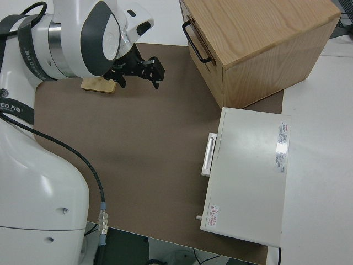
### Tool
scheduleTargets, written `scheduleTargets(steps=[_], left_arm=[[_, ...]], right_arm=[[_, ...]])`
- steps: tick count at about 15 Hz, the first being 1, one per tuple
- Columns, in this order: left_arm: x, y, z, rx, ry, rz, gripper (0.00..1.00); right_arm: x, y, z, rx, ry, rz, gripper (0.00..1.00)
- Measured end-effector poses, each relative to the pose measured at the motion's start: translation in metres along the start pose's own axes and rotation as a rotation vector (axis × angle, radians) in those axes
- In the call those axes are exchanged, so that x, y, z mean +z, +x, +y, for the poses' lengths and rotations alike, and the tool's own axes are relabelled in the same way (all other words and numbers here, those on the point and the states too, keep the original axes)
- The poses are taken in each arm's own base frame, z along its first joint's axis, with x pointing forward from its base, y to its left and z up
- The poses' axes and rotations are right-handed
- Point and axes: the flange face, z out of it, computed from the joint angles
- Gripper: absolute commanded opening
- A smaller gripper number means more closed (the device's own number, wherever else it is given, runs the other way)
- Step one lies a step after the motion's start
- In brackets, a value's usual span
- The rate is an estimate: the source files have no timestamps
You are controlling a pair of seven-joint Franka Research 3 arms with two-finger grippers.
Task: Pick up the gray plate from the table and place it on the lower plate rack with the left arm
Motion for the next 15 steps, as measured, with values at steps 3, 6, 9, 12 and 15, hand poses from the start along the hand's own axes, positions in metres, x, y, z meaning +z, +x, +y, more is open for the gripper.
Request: scheduleTargets(steps=[3,6,9,12,15], left_arm=[[0.006,0.000,0.005,-0.003,0.016,-0.006,0.00],[0.014,0.001,0.013,-0.005,0.048,-0.006,0.00],[0.026,0.000,0.022,-0.001,0.091,-0.006,0.00],[0.035,0.001,0.034,-0.012,0.109,-0.017,0.00],[0.042,0.004,0.048,-0.020,0.120,-0.029,0.00]], right_arm=[[0.000,0.000,0.000,0.000,0.000,0.000,0.983],[0.000,0.000,0.000,0.000,0.000,0.000,0.983],[0.000,0.000,0.000,0.000,0.000,0.000,0.983],[0.000,0.000,0.000,0.000,0.000,0.000,0.983],[0.000,0.000,0.000,0.000,0.000,0.000,0.983]])
